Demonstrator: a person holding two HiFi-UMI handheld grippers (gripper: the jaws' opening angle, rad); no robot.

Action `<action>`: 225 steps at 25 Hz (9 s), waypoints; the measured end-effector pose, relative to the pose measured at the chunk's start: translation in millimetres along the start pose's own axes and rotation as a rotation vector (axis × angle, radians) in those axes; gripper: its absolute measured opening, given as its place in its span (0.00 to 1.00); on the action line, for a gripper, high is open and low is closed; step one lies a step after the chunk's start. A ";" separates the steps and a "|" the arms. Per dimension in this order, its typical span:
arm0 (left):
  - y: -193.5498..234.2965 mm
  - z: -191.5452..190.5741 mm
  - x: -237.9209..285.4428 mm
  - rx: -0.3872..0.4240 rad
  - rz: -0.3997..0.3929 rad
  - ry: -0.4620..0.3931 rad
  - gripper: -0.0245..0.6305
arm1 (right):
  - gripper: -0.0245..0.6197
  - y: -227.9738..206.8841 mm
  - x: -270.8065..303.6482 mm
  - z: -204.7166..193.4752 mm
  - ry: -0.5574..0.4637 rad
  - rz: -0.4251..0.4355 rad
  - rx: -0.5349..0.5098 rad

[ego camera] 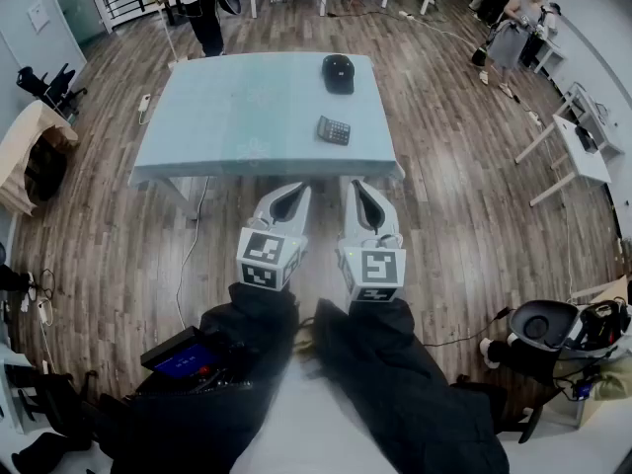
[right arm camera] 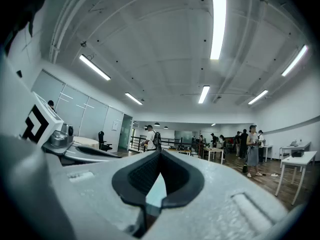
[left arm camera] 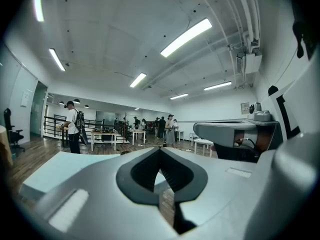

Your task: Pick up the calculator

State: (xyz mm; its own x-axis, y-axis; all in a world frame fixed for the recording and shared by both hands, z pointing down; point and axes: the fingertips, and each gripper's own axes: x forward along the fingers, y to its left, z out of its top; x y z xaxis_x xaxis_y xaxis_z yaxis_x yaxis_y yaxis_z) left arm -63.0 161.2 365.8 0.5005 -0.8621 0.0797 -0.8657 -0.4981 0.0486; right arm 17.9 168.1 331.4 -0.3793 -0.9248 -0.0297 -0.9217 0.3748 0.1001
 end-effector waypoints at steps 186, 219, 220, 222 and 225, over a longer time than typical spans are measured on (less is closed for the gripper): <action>213.9 -381.9 433.7 -0.627 -0.002 0.815 0.24 | 0.04 -152.3 386.9 -376.1 0.842 0.264 0.235; 240.6 -148.4 460.1 -0.362 0.008 0.334 0.10 | 0.04 -179.0 432.5 -239.2 0.443 0.204 0.106; 242.3 -133.3 460.0 -0.347 0.011 0.304 0.10 | 0.04 -182.1 434.2 -228.5 0.417 0.194 0.092; 245.3 -104.2 457.4 -0.318 0.019 0.247 0.10 | 0.04 -188.2 435.7 -206.7 0.364 0.177 0.069; 246.1 -62.8 444.7 -0.272 0.030 0.158 0.10 | 0.04 -191.3 433.7 -166.2 0.268 0.150 0.062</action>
State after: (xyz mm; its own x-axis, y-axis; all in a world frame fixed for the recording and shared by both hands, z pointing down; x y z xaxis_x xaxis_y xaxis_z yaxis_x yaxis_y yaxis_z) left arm -53.4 -338.9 475.7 0.4871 -0.8403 0.2382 -0.8587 -0.4109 0.3063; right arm 43.2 -315.5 464.7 -0.4843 -0.8400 0.2446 -0.8633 0.5043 0.0225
